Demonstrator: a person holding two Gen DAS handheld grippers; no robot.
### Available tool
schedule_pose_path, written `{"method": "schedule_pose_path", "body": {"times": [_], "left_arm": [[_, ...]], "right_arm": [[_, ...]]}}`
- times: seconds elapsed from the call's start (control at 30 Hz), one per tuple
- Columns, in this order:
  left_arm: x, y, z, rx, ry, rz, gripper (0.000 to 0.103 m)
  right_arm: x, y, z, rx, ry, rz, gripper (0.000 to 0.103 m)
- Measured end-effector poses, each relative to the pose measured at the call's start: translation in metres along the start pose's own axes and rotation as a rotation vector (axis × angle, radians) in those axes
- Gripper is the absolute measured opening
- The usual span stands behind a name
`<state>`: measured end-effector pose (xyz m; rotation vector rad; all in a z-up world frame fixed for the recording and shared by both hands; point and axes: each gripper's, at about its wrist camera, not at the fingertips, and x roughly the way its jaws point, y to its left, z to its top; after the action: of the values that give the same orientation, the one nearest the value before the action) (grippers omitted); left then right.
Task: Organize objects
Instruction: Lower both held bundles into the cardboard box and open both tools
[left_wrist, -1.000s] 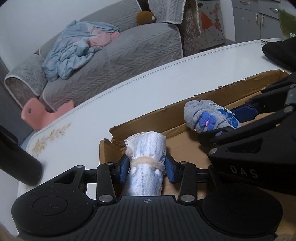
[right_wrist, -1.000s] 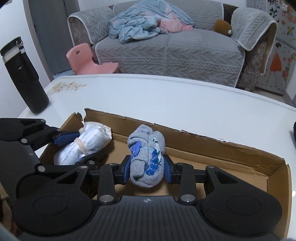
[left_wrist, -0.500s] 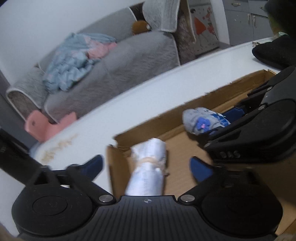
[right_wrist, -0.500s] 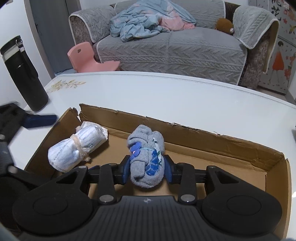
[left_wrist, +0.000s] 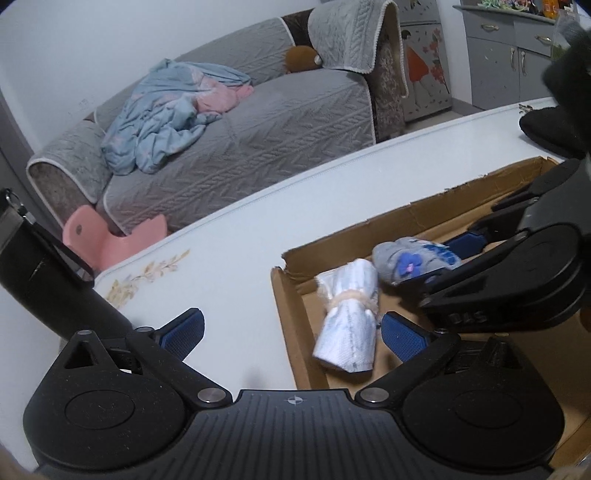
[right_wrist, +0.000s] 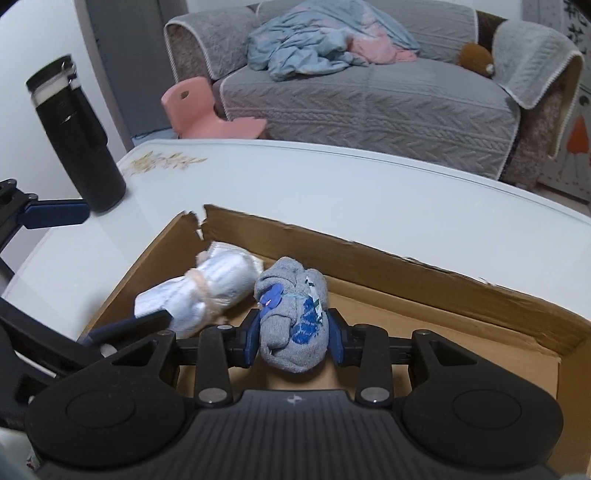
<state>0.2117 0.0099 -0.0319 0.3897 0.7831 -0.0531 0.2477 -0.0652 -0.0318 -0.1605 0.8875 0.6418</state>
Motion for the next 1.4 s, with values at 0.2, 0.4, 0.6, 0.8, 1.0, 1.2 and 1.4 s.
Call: {"method": "schedule_pose_path", "body": {"times": [0.2, 0.4, 0.6, 0.8, 1.0, 1.2, 1.4], "left_arm": [[0.0, -0.002, 0.002, 0.023, 0.006, -0.001, 0.102], [0.001, -0.002, 0.001, 0.012, 0.035, -0.02, 0.102], [-0.019, -0.001, 0.001, -0.03, 0.046, -0.074, 0.102], [-0.04, 0.003, 0.0, -0.08, 0.047, -0.115, 0.102], [-0.072, 0.007, -0.004, -0.139, 0.031, -0.17, 0.102], [-0.119, 0.005, -0.02, -0.167, -0.032, -0.22, 0.102], [-0.168, 0.001, -0.047, -0.187, -0.124, -0.241, 0.102]], "right_arm": [[-0.006, -0.004, 0.0, -0.013, 0.005, -0.04, 0.046], [-0.024, -0.007, -0.001, -0.008, 0.002, -0.044, 0.06], [-0.04, -0.001, -0.001, -0.013, -0.008, -0.063, 0.068], [-0.06, 0.005, -0.003, -0.01, -0.032, -0.071, 0.073], [-0.088, 0.012, -0.009, -0.001, -0.067, -0.075, 0.083], [-0.127, 0.024, -0.025, -0.019, -0.124, -0.073, 0.091], [-0.171, 0.035, -0.056, -0.038, -0.202, -0.07, 0.096]]}}
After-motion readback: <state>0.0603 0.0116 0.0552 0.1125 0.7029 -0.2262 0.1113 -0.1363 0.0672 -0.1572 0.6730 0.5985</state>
